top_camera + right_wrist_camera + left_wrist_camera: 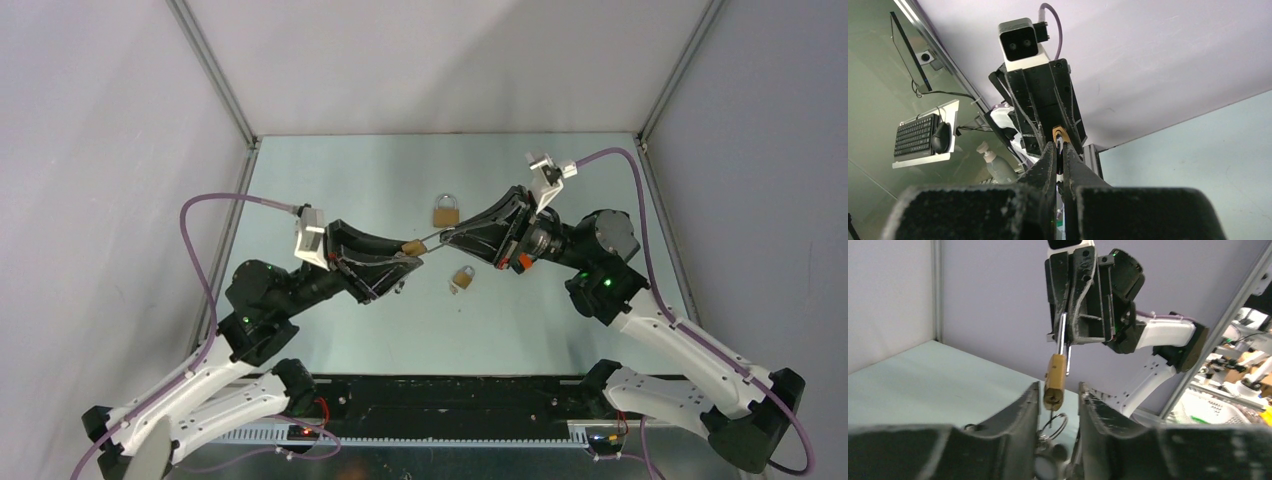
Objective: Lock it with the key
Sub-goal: Lock the lock.
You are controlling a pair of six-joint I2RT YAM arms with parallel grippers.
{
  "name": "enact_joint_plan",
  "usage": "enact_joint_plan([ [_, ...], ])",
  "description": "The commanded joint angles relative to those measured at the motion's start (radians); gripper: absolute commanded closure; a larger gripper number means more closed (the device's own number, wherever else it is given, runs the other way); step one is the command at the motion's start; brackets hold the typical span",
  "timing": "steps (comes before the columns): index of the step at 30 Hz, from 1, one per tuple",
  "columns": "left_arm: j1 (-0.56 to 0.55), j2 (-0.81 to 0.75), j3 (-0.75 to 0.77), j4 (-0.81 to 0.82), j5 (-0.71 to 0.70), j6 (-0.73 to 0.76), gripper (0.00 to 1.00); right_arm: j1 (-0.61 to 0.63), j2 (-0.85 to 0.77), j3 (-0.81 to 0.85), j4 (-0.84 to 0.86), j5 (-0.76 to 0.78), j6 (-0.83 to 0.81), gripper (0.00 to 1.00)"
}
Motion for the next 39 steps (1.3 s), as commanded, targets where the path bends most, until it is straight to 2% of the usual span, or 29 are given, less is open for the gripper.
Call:
enact_joint_plan([
  [1, 0.014, -0.016, -0.021, 0.019, -0.021, 0.005, 0.69, -0.002, 0.001, 0.013, 0.053, -0.014, 0.005, 1.0],
  [6, 0.018, -0.01, -0.016, 0.02, -0.006, 0.003, 0.77, -0.001, 0.011, 0.012, 0.06, -0.019, 0.006, 1.0],
  [8, 0.018, -0.005, -0.013, 0.02, 0.006, 0.004, 0.83, 0.001, 0.017, 0.012, 0.061, -0.02, 0.001, 1.0],
  [11, 0.019, -0.001, -0.006, 0.019, 0.037, 0.014, 0.99, 0.004, 0.028, 0.012, 0.058, -0.02, -0.009, 1.0],
  [12, 0.02, 0.0, -0.006, 0.018, 0.065, 0.026, 0.99, 0.006, 0.03, 0.012, 0.055, -0.019, -0.02, 1.0],
  [19, 0.038, 0.011, 0.008, -0.01, 0.168, 0.042, 1.0, 0.064, 0.027, 0.001, 0.021, 0.024, -0.168, 1.0],
  [27, 0.046, 0.038, 0.038, -0.041, 0.313, 0.058, 1.0, 0.086, 0.021, -0.042, 0.055, 0.058, -0.253, 1.0],
  [39, 0.051, 0.059, 0.053, -0.076, 0.36, 0.074, 1.0, 0.118, 0.032, -0.044, 0.056, 0.048, -0.267, 1.0],
])
